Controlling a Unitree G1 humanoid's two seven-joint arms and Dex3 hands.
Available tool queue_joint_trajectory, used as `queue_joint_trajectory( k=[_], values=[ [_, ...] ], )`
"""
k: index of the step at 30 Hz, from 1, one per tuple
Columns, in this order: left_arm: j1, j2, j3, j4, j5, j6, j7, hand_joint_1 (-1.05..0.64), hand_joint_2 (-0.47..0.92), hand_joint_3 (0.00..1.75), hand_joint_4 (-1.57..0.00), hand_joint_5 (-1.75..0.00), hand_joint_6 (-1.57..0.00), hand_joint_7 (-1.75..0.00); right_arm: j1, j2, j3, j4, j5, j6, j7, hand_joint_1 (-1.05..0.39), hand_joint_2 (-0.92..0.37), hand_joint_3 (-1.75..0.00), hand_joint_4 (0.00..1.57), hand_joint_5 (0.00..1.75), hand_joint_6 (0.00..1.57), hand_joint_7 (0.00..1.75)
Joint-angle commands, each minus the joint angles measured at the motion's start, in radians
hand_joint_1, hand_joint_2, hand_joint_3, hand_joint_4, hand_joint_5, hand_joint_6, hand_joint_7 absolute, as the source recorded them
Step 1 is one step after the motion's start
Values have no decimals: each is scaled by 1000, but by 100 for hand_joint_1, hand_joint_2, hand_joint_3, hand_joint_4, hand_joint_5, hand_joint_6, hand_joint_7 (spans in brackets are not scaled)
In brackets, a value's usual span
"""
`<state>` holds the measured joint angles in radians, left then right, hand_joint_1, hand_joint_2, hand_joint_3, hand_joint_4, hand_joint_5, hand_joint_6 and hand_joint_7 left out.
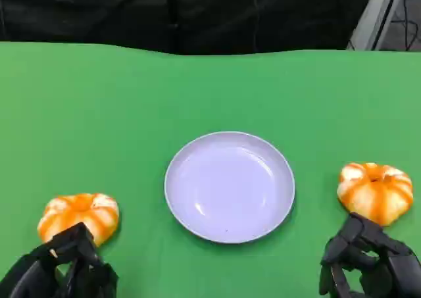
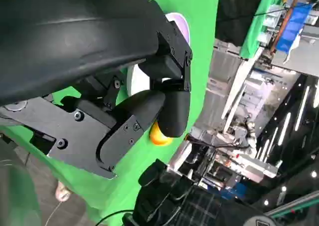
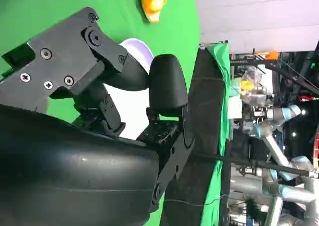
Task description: Grasp the bread from the table and place it into the plate.
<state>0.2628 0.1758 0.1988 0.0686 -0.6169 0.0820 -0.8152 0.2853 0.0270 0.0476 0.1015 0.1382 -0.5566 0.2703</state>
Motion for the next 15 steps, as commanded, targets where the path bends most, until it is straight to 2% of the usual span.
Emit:
queue_joint_trajectory(
  k=[1,15],
  values=[
    [-4,3,9,2,5,-10,4,-16,69,97,-90,-175,-76,-175,3,-14,-9,-7,4,4,-5,-15,-50,-130,82,175,73,160],
    [0,-2,6,-4,21,-24,12,-15,69,95,-90,-175,-76,-175,8,-15,-9,-12,4,7,-6,-16,-50,-130,82,175,73,161]
  ],
)
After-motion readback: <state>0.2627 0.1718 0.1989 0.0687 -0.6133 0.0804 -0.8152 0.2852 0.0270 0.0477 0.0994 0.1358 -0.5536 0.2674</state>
